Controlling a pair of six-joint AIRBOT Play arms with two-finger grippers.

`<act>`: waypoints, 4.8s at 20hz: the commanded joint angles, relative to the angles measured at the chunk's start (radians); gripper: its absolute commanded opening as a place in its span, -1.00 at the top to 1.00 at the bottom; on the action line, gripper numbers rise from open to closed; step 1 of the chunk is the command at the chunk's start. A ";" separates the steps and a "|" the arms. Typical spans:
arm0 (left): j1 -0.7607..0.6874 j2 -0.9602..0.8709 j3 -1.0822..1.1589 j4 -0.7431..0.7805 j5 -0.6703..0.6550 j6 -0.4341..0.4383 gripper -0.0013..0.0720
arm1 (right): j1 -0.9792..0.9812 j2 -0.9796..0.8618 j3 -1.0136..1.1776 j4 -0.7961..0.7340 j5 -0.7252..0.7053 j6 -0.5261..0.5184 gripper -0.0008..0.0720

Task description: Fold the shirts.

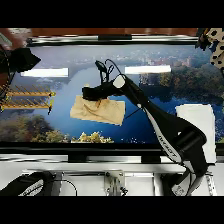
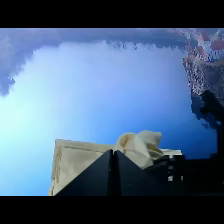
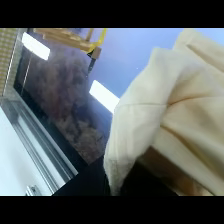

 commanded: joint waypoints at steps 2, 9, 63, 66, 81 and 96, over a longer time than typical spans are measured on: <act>0.006 0.007 0.000 0.005 -0.027 0.000 0.87 | 0.022 -0.093 0.040 0.116 -0.037 0.014 -0.32; 0.006 0.006 0.000 0.005 -0.036 0.023 0.87 | -0.092 -0.029 0.040 -0.227 0.346 0.184 -0.65; 0.006 0.006 -0.039 0.004 -0.038 0.079 0.87 | -1.128 0.576 0.080 -0.300 0.376 0.083 0.80; 0.006 0.006 -0.039 -0.003 -0.039 0.080 0.87 | -1.132 0.576 0.080 -0.374 0.487 0.107 0.80; -0.056 0.018 -0.038 -0.007 -0.040 0.133 0.87 | -1.227 0.623 -0.044 -0.960 0.998 0.163 0.80; -0.056 0.032 -0.038 -0.007 -0.061 0.158 0.87 | -1.407 1.039 -0.938 -0.910 0.727 0.377 0.77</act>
